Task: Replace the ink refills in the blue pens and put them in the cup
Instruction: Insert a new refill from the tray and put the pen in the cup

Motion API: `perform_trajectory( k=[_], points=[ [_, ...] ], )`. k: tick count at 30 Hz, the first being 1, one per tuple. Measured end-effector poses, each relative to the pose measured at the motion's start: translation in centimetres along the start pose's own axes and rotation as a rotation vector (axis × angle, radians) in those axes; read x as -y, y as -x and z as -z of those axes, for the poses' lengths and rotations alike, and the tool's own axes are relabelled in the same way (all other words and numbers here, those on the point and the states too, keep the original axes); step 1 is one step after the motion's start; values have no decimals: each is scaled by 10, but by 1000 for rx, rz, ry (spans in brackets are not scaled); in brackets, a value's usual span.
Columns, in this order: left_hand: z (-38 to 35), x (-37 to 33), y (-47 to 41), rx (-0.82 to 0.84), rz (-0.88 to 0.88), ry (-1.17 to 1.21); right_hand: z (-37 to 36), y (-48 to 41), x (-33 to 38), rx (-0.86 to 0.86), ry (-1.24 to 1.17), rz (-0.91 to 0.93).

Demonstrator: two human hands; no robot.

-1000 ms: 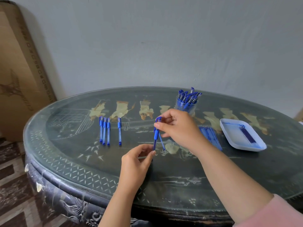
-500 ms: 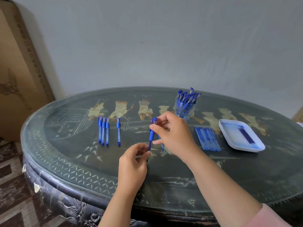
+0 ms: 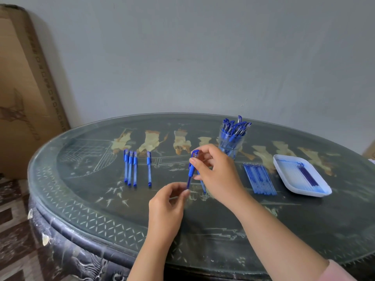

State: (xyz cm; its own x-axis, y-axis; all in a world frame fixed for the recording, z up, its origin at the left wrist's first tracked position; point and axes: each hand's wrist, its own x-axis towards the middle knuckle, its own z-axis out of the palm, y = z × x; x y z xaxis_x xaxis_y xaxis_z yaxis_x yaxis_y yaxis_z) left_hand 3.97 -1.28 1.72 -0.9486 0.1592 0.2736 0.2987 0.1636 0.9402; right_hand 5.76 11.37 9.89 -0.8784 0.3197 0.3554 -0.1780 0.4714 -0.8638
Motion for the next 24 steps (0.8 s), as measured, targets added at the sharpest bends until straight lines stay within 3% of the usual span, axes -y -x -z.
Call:
perform_trajectory(
  k=[4,15,19,24],
  points=[
    [10,-7,-6,-52,64,117,13,-16,9,-139,-122,27],
    [54,13,-46,-305,96,-15,90,-108,18,-701,-58,232],
    [54,19,-49,-354,128,2,99,-130,-1,-773,105,266],
    [53,21,-51,-374,147,5,96,-141,-28,-663,296,163]
  ],
)
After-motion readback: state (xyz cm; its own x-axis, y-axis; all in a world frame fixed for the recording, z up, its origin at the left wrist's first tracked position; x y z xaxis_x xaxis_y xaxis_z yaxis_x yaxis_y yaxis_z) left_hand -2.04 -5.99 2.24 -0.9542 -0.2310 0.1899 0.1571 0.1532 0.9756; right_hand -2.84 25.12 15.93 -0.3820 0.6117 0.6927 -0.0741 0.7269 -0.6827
